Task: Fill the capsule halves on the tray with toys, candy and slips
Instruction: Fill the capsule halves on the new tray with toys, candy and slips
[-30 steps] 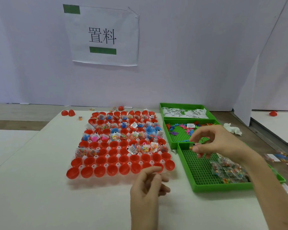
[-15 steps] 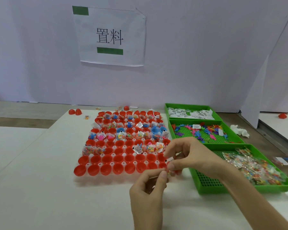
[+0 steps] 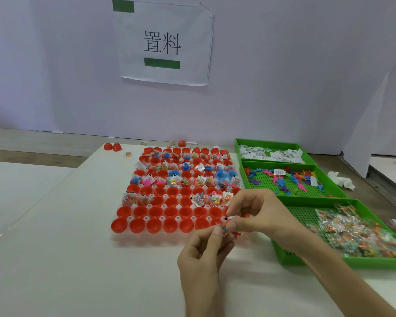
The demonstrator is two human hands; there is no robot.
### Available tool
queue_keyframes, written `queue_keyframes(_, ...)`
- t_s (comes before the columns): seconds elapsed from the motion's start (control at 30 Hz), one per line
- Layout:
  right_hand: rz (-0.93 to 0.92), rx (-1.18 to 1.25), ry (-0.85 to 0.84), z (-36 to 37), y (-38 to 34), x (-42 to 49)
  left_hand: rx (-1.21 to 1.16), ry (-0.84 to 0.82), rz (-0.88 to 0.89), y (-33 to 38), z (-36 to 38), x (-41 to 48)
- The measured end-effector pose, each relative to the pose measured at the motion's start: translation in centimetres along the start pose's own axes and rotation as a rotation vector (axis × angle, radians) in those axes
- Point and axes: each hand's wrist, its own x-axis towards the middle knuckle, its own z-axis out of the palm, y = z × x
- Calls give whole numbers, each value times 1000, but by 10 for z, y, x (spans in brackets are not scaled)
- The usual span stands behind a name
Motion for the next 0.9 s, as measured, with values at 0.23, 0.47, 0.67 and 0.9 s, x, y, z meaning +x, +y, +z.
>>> queue_keyframes(0.23,-46,-90,69,1,3,1,30,-97,66,-1,-1,0)
queue_keyframes(0.47,-66,28,22,2,6,2,93,-111,183,-3,-1,-2)
queue_keyframes(0.67,-108,13,44,7,7,1,155,-76,256,-4,-3,-3)
queue_keyframes(0.9,-87,4,-9,13,10,2,87,28,211,-2,-1,-4)
